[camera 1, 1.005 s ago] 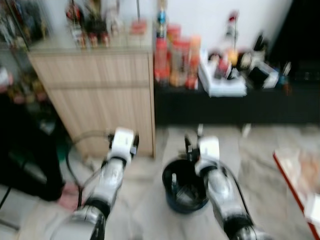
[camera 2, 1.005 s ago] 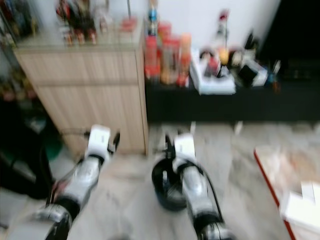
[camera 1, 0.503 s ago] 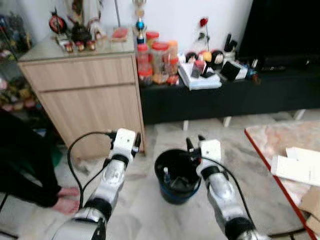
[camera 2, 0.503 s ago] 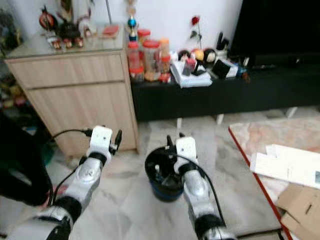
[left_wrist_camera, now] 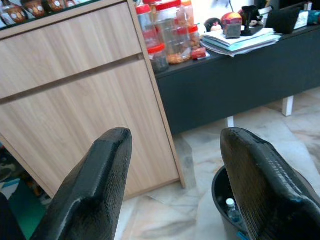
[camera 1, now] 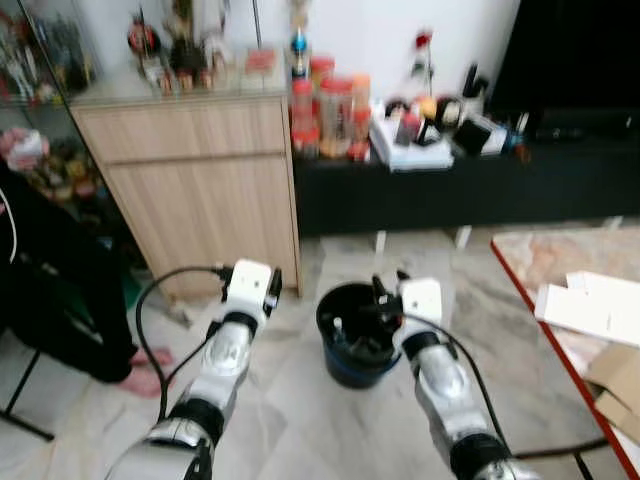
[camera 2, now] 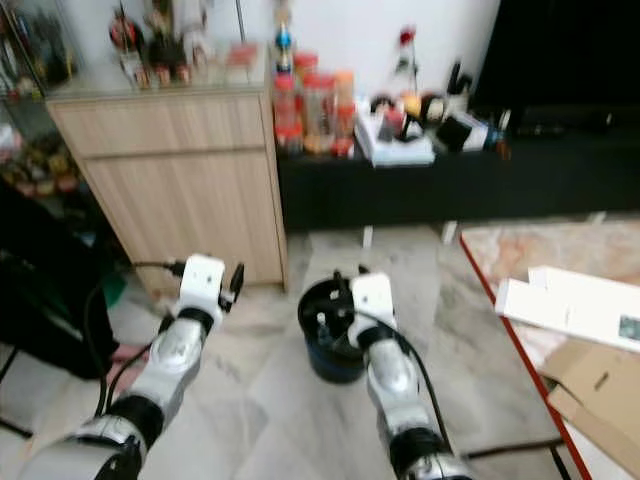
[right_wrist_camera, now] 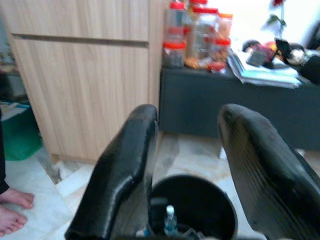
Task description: Picking trash to rubbish bin
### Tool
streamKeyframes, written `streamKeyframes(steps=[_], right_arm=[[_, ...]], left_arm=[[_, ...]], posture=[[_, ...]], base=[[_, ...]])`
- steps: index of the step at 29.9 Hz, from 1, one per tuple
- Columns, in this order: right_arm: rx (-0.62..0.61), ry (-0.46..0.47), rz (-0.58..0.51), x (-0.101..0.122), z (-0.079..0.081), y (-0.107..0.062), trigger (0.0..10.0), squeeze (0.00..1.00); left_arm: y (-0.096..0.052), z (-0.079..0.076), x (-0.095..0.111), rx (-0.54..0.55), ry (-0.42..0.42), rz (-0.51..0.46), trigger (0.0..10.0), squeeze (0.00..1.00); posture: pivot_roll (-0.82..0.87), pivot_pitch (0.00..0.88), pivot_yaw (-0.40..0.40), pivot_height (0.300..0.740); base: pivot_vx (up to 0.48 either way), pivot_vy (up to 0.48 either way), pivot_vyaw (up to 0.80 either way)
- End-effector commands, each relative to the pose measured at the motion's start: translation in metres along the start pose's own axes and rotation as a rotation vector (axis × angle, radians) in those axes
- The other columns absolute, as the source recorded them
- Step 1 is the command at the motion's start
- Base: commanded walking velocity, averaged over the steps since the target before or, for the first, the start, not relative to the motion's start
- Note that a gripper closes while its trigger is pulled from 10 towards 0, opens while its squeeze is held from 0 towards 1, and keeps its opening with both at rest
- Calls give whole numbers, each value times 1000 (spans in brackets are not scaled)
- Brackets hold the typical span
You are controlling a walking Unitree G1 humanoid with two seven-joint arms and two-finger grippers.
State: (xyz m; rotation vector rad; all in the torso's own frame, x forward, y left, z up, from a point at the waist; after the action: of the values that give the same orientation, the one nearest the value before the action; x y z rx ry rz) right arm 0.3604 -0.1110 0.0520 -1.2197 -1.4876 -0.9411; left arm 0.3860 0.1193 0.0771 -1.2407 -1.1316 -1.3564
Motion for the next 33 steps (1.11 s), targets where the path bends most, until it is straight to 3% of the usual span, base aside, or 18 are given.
streamKeyframes(steps=[1, 8, 33], right_arm=[[-2, -2, -9, 3, -2, 2, 10000, 0], [-1, -2, -10, 3, -2, 2, 10000, 0], [12, -2, -8, 3, 1, 2, 10000, 0]], left_arm=[[3, 0, 6, 2, -9, -16, 10000, 0], [3, 0, 6, 1, -10, -17, 10000, 0], [3, -1, 6, 1, -17, -19, 10000, 0]], posture=[[142, 1, 18, 740], [141, 3, 19, 740], [142, 4, 15, 740]], base=[[0, 0, 0], [0, 0, 0], [-293, 0, 0]])
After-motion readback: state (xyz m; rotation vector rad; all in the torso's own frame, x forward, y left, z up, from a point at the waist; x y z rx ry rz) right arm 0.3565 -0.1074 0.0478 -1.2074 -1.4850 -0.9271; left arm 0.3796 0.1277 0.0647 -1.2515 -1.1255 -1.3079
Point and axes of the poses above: a point about 5 cm out from each wrist's last joint towards the gripper, its own y axis pointing out of the wrist towards the gripper, its own x axis along the axis of the wrist's last joint, z = x × y, the point moved 5 cm from there along y, pointing out of the wrist towards the gripper, and after that the axes turned 9 degrees about -y, right-handed, at the moved point
